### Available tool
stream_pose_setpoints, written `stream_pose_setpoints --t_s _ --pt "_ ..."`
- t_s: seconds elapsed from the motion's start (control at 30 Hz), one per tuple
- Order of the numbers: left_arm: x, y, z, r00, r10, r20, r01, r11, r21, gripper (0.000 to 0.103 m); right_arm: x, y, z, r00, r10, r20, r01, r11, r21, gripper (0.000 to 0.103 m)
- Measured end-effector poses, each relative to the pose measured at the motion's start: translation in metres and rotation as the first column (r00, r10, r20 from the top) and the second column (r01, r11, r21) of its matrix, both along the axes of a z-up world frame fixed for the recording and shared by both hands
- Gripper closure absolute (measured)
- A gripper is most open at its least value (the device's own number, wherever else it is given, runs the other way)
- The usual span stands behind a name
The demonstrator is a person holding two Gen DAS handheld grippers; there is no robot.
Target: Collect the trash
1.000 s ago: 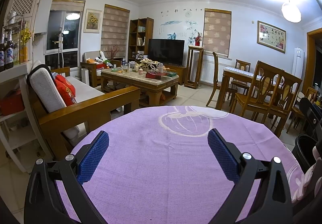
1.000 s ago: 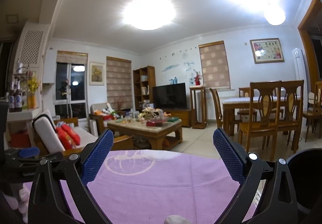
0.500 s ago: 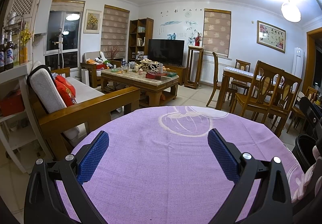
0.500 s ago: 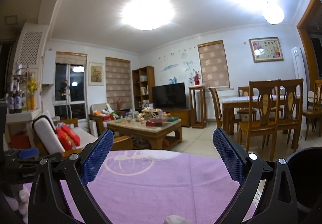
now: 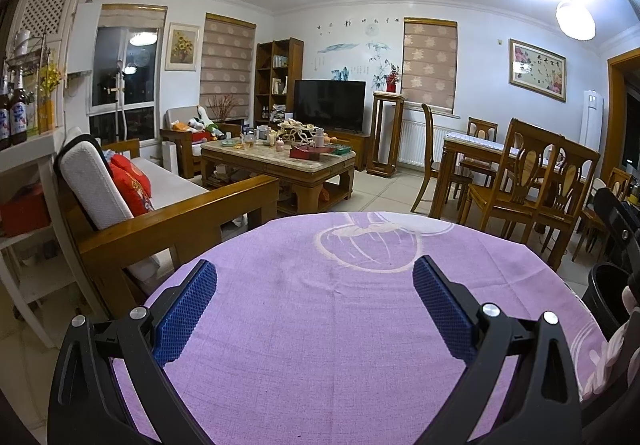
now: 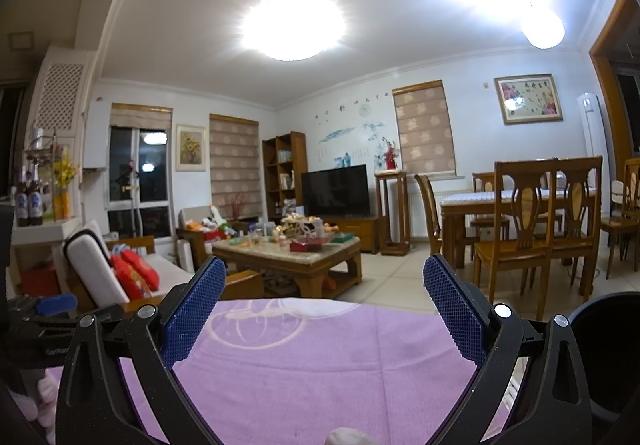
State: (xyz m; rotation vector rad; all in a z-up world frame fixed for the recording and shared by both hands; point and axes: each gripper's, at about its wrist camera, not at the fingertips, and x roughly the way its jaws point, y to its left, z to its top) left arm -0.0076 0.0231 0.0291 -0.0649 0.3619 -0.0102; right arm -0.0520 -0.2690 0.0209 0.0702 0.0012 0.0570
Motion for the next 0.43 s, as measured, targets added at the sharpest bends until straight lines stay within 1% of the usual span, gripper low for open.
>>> stream_pose_setpoints --t_s 0.43 --pt "0.0087 0.0083 0.0019 1.0 -0.012 -0.008 0.012 1.0 -0.011 0.005 0.0 -0.0001 -0.0007 1.0 0.0 0.0 0.0 1.0 0.001 0.005"
